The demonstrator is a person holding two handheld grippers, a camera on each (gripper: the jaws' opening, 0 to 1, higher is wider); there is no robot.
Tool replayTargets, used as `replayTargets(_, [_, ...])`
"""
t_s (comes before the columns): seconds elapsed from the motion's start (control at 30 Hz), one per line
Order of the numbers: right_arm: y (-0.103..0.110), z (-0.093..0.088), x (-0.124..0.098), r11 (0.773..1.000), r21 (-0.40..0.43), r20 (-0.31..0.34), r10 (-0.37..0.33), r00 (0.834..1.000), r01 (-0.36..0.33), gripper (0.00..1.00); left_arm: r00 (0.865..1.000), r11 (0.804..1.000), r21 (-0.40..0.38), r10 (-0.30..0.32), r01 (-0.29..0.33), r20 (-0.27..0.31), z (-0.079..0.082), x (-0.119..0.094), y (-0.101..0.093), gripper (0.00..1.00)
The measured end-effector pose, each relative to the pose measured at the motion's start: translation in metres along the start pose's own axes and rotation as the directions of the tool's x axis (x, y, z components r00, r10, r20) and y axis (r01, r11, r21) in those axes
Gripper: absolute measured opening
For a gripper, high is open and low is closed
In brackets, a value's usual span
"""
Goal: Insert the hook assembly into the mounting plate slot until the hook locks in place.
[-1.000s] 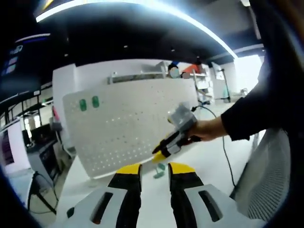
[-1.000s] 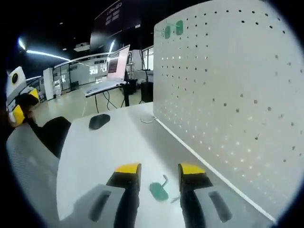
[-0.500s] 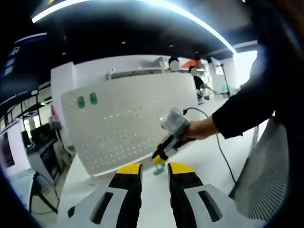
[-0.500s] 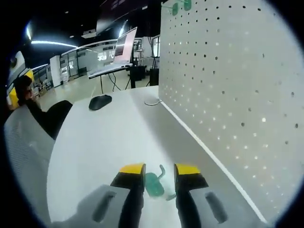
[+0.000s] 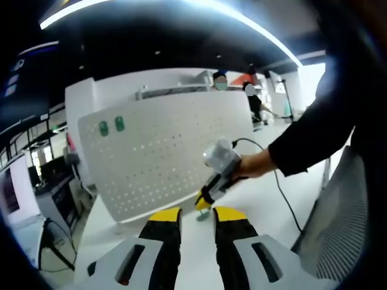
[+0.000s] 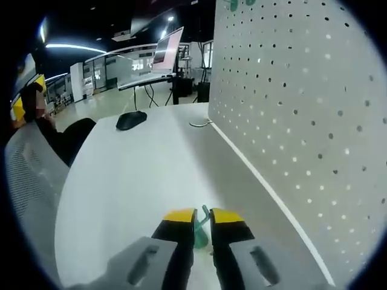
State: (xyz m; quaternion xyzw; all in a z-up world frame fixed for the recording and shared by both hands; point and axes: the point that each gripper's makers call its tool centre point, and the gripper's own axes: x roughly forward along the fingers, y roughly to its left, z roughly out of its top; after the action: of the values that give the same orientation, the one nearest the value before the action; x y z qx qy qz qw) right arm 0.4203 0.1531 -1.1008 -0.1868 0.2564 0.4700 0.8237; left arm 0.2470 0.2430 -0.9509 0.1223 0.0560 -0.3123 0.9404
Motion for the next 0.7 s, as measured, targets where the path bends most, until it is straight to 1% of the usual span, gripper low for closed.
replayTargets(0.13, [0.006,0.001,-0.001,1.000,0.008,0.000,0.009,1.000,-0.009,0.02,1.000,1.000,0.001,-0.001,0.001,-0.003,-0.001,0.000,0.000,0.20])
replayTargets(0.3, [0.013,0.001,-0.003,1.000,0.006,-0.001,0.009,1.000,-0.009,0.02,1.000,1.000,0.002,-0.001,0.001,-0.002,0.000,0.000,0.000,0.20])
replayTargets(0.37, [0.014,0.001,-0.005,1.000,0.017,-0.002,0.007,1.000,-0.007,0.02,1.000,1.000,0.002,0.000,0.000,0.000,0.000,0.000,0.000,0.20])
replayTargets(0.57, [0.019,0.011,-0.018,0.999,0.051,0.036,-0.017,0.999,0.015,0.01,1.000,1.000,0.000,-0.001,0.001,0.005,0.001,-0.001,0.000,0.21])
replayTargets(0.7, [0.027,0.024,-0.028,0.998,0.061,0.065,-0.032,0.997,0.028,0.01,1.000,1.000,0.003,-0.007,0.007,0.002,0.000,0.000,-0.001,0.21])
